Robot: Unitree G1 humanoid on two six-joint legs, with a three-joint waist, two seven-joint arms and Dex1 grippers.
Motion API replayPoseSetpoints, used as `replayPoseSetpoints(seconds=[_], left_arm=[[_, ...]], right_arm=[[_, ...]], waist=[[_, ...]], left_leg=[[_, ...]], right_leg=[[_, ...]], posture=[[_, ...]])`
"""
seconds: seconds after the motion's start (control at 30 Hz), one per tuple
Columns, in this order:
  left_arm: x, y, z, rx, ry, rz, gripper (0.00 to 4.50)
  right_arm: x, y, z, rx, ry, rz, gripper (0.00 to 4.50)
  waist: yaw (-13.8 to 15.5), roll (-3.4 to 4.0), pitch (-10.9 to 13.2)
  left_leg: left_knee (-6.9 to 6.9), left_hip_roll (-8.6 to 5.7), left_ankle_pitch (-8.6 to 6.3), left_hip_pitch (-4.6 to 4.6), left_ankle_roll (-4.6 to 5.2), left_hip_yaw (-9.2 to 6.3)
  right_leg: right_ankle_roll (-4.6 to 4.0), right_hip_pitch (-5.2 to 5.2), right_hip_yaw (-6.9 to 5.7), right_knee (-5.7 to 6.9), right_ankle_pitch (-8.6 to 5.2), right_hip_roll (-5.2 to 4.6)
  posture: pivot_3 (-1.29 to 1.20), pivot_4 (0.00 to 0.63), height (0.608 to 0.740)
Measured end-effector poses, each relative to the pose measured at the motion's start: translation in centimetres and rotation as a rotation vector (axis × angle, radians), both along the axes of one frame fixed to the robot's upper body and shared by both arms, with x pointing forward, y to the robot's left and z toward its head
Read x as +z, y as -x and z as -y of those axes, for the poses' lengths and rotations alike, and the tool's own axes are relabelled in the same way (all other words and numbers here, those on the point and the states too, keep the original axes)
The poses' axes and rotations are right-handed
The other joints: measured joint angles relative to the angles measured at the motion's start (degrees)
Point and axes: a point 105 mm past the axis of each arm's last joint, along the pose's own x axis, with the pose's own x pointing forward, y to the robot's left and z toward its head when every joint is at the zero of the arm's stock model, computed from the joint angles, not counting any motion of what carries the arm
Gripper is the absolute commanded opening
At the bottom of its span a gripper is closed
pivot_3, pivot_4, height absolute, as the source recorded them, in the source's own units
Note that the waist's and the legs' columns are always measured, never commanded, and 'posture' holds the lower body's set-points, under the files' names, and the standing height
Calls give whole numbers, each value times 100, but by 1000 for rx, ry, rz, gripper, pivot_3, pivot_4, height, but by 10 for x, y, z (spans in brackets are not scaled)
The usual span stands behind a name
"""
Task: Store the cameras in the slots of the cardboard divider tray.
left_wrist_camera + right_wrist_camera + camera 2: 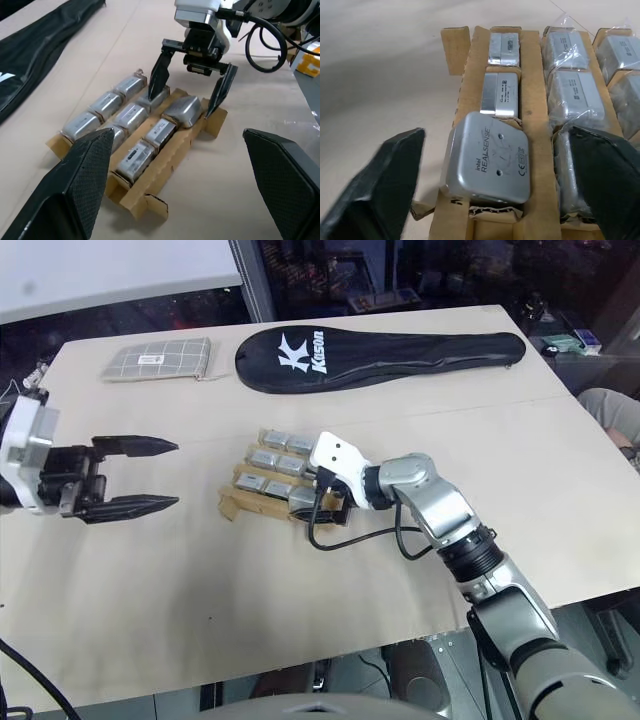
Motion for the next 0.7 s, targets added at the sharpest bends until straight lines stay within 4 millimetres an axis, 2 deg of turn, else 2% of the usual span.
replayPoseSetpoints(seconds=[0.27,0.47,0.57,0.6,0.63,0.7], left_arm=[[-1,0,-2,1,3,-8,4284],[-2,0,-2,-1,5,-12,4284],[-2,0,-2,-3,4,-13,4284],[-2,0,-2,-2,5,-14,4284],[-2,0,-3,-1,5,-14,4284],[-2,0,-3,0,6,-15,4284]], right_arm=[[-1,1,5,-5,12,27,4441],[-4,7,0,31,48,77,4441],[-4,7,-1,34,51,84,3683],[-4,7,-2,34,48,83,3122],[-4,7,-2,34,47,83,2900],[-4,7,-2,35,45,80,1937]], waist=[[2,0,0],[-4,0,0],[-2,0,0],[-1,0,0],[-2,0,0],[-1,0,0]], left_leg=[[0,0,0,-1,0,0],[0,0,0,0,0,1],[0,0,0,-1,0,1],[0,0,0,-1,0,1],[0,0,0,-1,0,0],[0,0,0,-1,0,0]], right_leg=[[0,0,-1,0,0,-1],[0,0,-1,0,0,0],[0,0,-1,0,0,0],[0,0,-1,0,0,0],[0,0,-1,0,0,0],[0,0,-1,0,0,-1]], posture=[[0,150,740],[0,150,740],[0,150,740],[0,150,740],[0,150,740],[0,150,740]])
